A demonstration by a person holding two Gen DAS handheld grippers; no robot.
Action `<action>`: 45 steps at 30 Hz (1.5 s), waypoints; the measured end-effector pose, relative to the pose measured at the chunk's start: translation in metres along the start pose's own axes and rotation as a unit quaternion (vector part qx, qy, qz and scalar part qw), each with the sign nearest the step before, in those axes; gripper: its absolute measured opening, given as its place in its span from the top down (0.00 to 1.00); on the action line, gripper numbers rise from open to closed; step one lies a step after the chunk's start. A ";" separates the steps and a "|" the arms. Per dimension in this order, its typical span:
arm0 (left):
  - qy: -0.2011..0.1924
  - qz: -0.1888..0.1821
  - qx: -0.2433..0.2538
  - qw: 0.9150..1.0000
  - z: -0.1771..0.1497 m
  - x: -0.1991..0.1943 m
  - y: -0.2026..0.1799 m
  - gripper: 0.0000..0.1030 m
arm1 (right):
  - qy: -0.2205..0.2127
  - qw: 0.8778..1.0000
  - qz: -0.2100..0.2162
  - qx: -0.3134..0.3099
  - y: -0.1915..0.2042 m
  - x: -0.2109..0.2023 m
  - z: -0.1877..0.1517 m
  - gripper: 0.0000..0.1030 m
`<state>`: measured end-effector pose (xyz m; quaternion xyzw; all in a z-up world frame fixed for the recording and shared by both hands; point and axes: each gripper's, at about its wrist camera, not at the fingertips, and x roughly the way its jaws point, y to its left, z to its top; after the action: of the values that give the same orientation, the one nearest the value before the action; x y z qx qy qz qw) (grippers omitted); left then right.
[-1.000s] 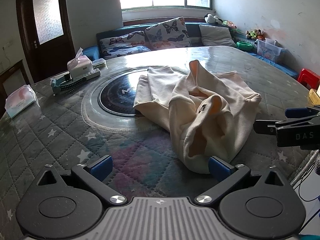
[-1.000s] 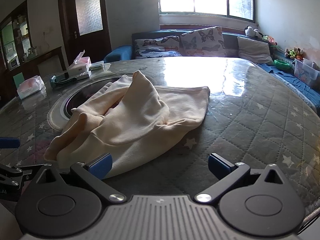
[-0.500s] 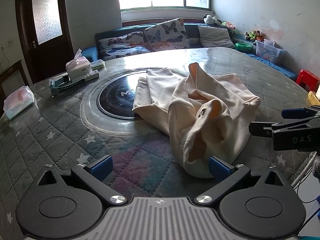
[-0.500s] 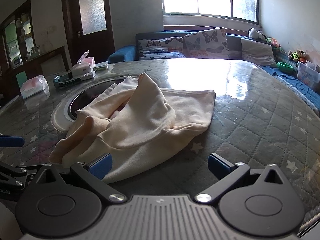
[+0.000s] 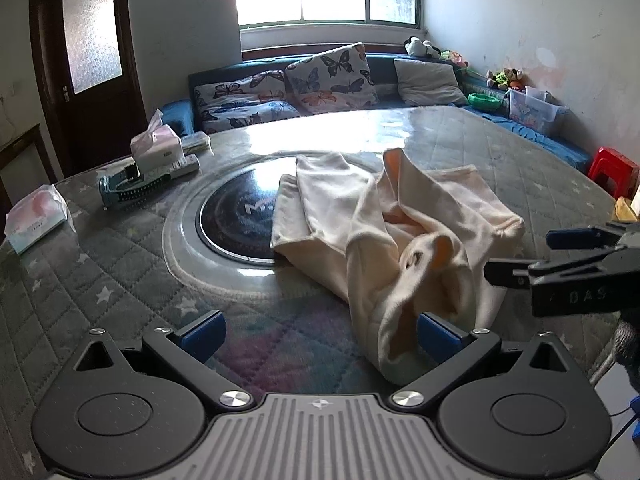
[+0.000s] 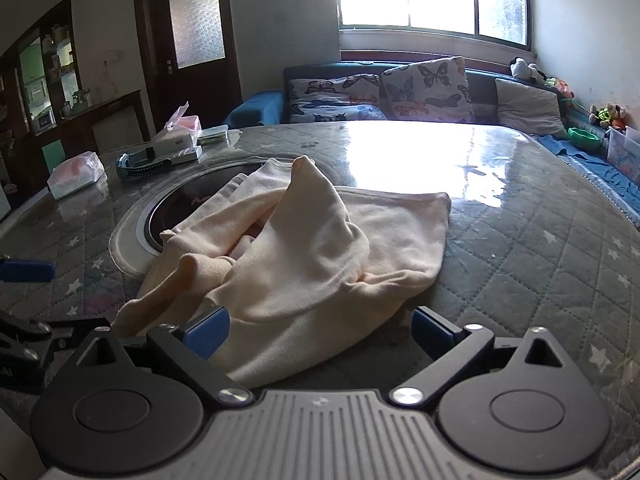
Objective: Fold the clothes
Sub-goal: 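Move both grippers over the crumpled cream shirt toward its hem, then close the left gripper on the shirt hem while the right gripper grasps the hem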
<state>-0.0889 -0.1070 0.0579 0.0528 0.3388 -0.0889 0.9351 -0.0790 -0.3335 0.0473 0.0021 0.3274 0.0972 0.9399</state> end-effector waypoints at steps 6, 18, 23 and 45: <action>-0.013 0.002 -0.002 1.000 0.019 0.005 0.010 0.00 | 0.000 1.000 0.013 0.001 -0.006 0.008 0.012 0.10; -0.018 -0.017 0.022 0.999 0.053 0.048 0.007 0.13 | 0.003 0.999 0.037 -0.007 -0.022 0.045 0.062 0.28; -0.019 -0.026 0.053 0.998 0.069 0.071 -0.005 0.21 | 0.008 0.999 0.044 -0.017 -0.023 0.069 0.085 0.35; 0.021 -0.046 0.074 0.996 0.084 0.133 -0.012 0.93 | 0.017 0.998 0.062 -0.005 -0.040 0.119 0.106 0.95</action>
<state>0.0614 -0.1493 0.0356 0.1081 0.3533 -0.1549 0.9162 0.0846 -0.3444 0.0550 0.0161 0.3424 0.1564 0.9263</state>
